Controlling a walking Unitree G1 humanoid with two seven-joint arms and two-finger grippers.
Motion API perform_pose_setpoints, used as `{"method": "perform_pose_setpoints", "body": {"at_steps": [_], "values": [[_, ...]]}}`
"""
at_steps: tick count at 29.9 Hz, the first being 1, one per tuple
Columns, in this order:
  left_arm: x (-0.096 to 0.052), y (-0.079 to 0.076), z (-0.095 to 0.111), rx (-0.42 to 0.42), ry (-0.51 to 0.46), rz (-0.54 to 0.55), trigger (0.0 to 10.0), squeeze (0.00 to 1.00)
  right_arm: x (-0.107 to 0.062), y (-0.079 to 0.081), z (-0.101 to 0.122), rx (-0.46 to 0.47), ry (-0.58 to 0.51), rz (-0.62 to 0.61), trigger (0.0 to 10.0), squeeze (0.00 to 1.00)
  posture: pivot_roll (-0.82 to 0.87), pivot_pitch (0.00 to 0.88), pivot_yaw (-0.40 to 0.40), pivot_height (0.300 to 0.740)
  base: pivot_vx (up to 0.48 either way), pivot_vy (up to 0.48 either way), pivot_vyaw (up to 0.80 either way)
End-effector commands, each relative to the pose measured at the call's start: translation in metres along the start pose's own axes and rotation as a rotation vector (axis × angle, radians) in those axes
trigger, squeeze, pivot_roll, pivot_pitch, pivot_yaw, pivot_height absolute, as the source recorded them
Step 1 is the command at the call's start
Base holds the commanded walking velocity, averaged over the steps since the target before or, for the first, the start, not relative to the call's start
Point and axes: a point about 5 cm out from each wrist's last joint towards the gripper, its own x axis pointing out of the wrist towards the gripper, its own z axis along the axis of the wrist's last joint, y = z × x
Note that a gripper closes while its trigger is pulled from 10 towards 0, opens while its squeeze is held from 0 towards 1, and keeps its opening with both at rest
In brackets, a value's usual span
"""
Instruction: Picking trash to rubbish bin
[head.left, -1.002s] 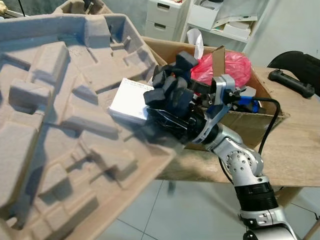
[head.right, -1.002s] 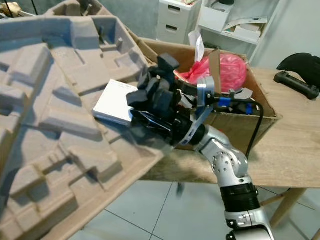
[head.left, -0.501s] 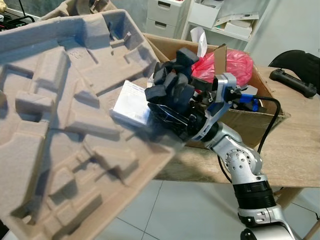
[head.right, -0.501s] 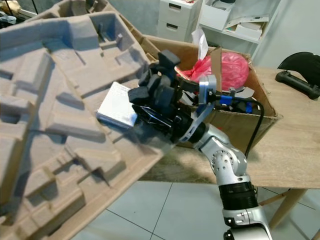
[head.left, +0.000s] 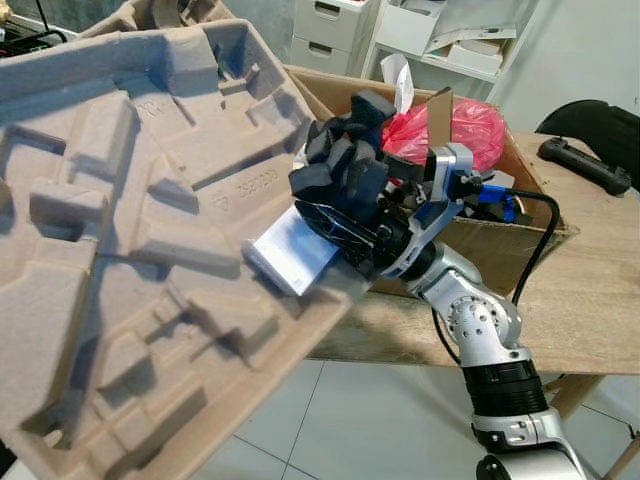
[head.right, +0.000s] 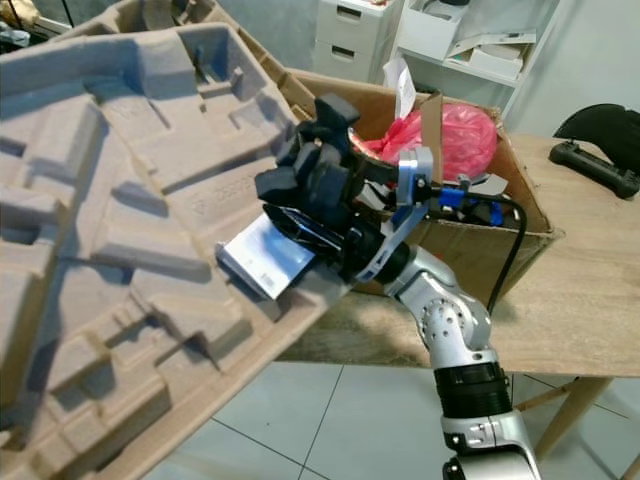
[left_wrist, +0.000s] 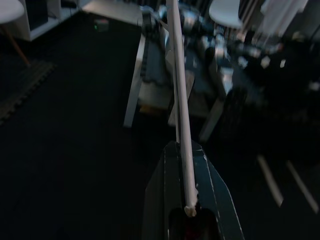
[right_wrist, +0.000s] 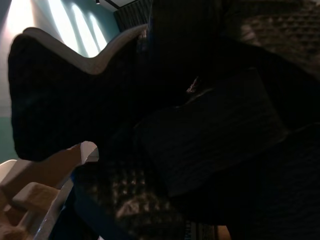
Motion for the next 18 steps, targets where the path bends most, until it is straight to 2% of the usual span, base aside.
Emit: {"method": "perform_pose_setpoints", "body": {"at_steps": [1,2,3,4,8,12,15,17,18], "values": [[0.007,0.001,0.016,-0.004,-0.059,-0.003,10.0,0.0,-0.002,-0.001,0.008,-0.022,-0.021,-0.016,10.0,0.0,0.22,0.117,-0.1,0.74,0.0,0.0,0.0],[0.007,0.001,0.016,-0.004,-0.059,-0.003,10.0,0.0,-0.002,-0.001,0.008,-0.022,-0.021,-0.016,10.0,0.0,0.22,0.117,-0.1,0.74,0.0,0.0,0.0],[0.011,-0.001,0.025,-0.035,-0.096,-0.01,10.0,0.0,-0.001,-0.001,0.008,-0.022,-0.023,-0.014,10.0,0.0,0.22,0.115,-0.101,0.74,0.0,0.0,0.0],[0.019,-0.006,0.043,-0.097,-0.169,-0.026,10.0,0.0,-0.001,-0.001,0.009,-0.022,-0.027,-0.01,10.0,0.0,0.22,0.115,-0.101,0.74,0.0,0.0,0.0],[0.023,-0.009,0.056,-0.124,-0.219,-0.041,10.0,0.0,0.0,0.0,0.01,-0.023,-0.029,-0.009,10.0,0.0,0.22,0.115,-0.101,0.74,0.0,0.0,0.0],[0.03,-0.015,0.085,-0.192,-0.324,-0.062,10.0,0.0,0.0,0.001,0.011,-0.024,-0.033,-0.005,10.0,0.0,0.22,0.113,-0.101,0.74,0.0,0.0,0.0],[0.032,-0.017,0.092,-0.221,-0.352,-0.072,10.0,0.0,0.001,0.001,0.012,-0.024,-0.035,-0.004,10.0,0.0,0.22,0.113,-0.101,0.74,0.0,0.0,0.0],[0.035,-0.024,0.108,-0.266,-0.41,-0.105,10.0,0.0,0.001,0.003,0.012,-0.024,-0.037,0.0,10.0,0.0,0.21,0.113,-0.098,0.74,0.0,0.0,0.0],[0.035,-0.024,0.108,-0.266,-0.41,-0.105,10.0,0.0,0.001,0.003,0.012,-0.024,-0.037,0.0,10.0,0.0,0.21,0.113,-0.098,0.74,0.0,0.0,0.0]]}}
